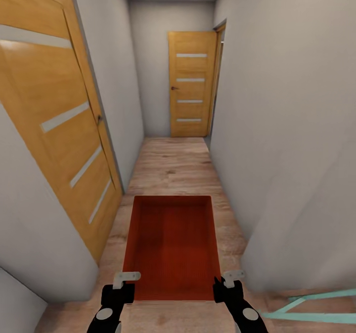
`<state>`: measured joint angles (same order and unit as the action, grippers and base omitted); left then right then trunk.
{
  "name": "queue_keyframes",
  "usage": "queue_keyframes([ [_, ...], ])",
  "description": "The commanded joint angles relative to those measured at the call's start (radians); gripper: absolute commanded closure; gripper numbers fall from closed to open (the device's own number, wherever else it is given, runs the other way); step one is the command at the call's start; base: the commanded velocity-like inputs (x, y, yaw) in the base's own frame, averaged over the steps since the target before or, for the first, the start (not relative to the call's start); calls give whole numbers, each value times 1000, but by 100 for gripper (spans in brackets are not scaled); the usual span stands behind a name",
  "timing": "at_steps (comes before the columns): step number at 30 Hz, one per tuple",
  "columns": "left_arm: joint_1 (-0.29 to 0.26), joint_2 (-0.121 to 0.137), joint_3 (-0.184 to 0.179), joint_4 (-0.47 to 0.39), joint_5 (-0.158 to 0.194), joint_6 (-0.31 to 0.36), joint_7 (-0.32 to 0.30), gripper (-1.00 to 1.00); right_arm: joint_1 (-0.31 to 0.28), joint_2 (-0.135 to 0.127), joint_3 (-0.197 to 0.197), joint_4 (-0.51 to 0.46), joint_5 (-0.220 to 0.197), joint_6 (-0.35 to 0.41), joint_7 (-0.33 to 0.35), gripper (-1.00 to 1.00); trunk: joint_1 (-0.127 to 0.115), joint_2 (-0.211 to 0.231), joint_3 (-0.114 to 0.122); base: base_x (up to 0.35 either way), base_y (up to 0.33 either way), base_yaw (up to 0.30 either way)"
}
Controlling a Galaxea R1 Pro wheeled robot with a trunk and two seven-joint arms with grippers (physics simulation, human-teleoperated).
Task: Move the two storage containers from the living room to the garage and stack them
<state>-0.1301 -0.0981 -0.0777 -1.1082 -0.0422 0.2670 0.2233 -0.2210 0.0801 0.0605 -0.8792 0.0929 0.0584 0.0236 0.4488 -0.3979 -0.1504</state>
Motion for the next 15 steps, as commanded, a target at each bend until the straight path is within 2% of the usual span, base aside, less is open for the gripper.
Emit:
queue_keyframes([
  [1, -1, 1, 26, -2, -10, 8, 9, 100, 0, 0, 1, -3, 6, 6, 5, 100, 1, -2, -2, 327, 0, 0],
  [15, -1, 0, 26, -2, -10, 8, 9, 100, 0, 0, 1, -6, 8, 13, 3, 100, 1, -2, -2, 327, 0, 0],
])
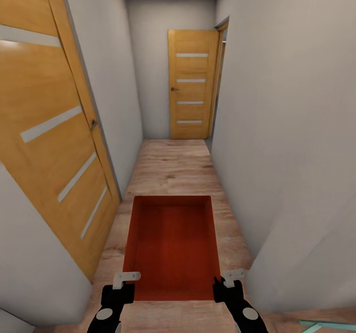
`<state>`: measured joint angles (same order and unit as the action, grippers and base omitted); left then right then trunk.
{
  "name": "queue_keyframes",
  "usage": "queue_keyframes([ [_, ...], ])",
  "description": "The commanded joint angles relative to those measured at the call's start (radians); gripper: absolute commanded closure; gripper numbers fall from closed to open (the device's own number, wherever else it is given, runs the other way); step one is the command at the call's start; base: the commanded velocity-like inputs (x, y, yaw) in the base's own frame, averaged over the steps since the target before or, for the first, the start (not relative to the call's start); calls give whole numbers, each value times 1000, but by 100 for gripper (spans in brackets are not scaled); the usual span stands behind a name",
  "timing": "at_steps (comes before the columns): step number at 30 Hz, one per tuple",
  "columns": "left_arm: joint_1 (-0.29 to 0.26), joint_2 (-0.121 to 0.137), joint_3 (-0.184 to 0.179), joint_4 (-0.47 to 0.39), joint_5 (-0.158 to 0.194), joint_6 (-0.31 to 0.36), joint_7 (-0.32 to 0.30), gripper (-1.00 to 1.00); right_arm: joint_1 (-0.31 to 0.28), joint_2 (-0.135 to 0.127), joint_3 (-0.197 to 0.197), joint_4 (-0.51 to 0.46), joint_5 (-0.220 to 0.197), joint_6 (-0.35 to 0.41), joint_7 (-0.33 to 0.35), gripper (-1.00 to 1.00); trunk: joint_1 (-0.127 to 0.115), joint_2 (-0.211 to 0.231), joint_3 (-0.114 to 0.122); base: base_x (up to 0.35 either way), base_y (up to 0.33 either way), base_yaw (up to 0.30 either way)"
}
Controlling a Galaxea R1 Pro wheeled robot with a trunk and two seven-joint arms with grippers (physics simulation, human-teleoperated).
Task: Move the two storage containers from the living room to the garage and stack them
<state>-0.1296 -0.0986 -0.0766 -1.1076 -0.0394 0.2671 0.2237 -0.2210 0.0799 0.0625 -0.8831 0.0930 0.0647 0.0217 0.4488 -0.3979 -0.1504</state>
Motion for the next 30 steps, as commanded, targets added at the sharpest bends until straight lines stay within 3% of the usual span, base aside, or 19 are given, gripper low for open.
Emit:
queue_keyframes([
  [1, -1, 0, 24, -3, -13, 8, 9, 100, 0, 0, 0, -3, 8, 7, 5, 100, 1, -2, -2, 313, 0, 0],
  [9, -1, 0, 24, -3, -11, 9, 8, 100, 0, 0, 0, -5, 8, 7, 6, 100, 1, -2, -2, 98, 11, 0],
  [30, -1, 0, 24, -3, -13, 11, 8, 100, 0, 0, 0, -2, 7, 7, 6, 100, 1, -2, -2, 313, 5, 0],
])
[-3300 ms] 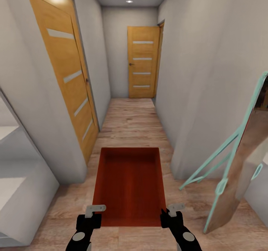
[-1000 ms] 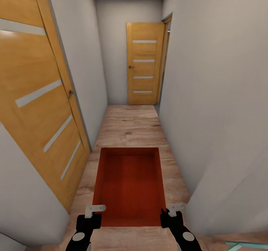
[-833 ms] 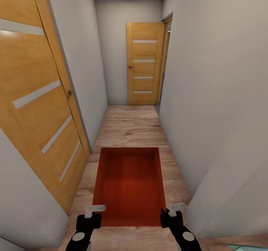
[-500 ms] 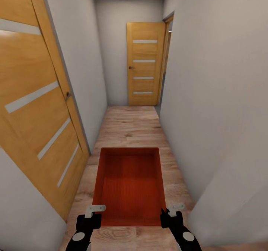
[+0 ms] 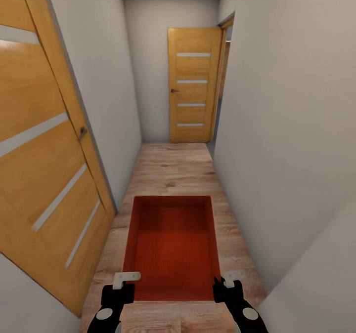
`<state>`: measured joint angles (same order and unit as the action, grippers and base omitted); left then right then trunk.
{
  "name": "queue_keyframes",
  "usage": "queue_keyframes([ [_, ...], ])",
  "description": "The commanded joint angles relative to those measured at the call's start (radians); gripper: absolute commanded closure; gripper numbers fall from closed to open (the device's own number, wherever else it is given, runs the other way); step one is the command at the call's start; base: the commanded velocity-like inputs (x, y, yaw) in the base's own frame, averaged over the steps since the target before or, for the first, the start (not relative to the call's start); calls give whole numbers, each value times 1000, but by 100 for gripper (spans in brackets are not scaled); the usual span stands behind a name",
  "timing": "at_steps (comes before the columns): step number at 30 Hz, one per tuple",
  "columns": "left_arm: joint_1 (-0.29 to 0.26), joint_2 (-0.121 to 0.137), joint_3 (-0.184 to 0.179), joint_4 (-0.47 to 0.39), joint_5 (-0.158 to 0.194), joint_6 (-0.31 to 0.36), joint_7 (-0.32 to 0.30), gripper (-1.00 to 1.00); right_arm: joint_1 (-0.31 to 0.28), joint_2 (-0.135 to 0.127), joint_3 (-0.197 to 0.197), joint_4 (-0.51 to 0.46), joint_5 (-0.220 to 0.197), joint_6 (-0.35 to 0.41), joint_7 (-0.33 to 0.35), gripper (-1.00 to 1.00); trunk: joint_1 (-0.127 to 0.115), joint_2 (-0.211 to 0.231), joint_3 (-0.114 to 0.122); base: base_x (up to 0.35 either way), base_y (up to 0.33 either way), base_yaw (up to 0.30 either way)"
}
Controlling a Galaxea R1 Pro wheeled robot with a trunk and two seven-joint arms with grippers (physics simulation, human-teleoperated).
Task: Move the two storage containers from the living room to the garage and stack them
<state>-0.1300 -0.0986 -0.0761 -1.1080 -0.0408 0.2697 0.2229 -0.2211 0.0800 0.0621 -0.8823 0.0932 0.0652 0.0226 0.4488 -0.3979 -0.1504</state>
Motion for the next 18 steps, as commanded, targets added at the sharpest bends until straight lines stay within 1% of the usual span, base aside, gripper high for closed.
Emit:
queue_keyframes([
  [1, -1, 0, 24, -3, -11, 8, 9, 100, 0, 0, 1, -3, 7, 6, 5, 100, 1, -2, -2, 322, 0, 0],
  [18, -1, -1, 24, -3, -11, 8, 10, 100, 0, 0, 1, -3, 7, 5, 5, 100, 1, -2, -2, 322, 0, 0],
])
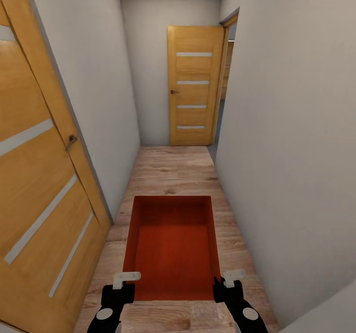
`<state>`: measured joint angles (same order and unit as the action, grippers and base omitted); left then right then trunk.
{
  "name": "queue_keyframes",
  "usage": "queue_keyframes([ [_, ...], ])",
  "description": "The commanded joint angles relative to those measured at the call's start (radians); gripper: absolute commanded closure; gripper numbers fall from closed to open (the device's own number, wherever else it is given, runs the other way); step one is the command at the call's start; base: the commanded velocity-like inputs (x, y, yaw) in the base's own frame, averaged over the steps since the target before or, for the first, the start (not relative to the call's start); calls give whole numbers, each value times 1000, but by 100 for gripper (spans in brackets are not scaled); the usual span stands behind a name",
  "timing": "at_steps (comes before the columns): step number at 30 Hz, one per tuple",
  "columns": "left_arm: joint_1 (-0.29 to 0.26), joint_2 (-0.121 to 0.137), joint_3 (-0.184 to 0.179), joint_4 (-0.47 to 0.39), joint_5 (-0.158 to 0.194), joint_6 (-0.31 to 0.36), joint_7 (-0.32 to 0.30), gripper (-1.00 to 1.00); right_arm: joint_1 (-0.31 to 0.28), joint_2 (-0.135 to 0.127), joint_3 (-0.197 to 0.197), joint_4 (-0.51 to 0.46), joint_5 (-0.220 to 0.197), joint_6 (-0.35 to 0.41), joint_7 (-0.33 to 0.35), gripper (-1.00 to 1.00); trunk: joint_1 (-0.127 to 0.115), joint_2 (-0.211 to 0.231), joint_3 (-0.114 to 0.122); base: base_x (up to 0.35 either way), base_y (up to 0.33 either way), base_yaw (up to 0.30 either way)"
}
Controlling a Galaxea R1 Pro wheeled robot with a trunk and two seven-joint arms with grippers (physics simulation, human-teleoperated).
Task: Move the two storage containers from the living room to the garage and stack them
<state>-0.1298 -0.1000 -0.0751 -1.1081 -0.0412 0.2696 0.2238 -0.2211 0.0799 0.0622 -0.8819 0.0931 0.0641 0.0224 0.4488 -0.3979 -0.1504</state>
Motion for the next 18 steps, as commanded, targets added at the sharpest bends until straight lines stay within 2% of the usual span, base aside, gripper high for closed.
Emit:
queue_keyframes([
  [1, -1, 0, 23, -3, -11, 8, 9, 100, -1, 0, 1, -3, 7, 7, 5, 100, 1, -2, -2, 322, 0, 0],
  [18, -1, -1, 22, -3, -11, 10, 9, 100, 0, 0, 1, -3, 7, 7, 5, 100, 1, -2, -2, 322, 0, 0],
])
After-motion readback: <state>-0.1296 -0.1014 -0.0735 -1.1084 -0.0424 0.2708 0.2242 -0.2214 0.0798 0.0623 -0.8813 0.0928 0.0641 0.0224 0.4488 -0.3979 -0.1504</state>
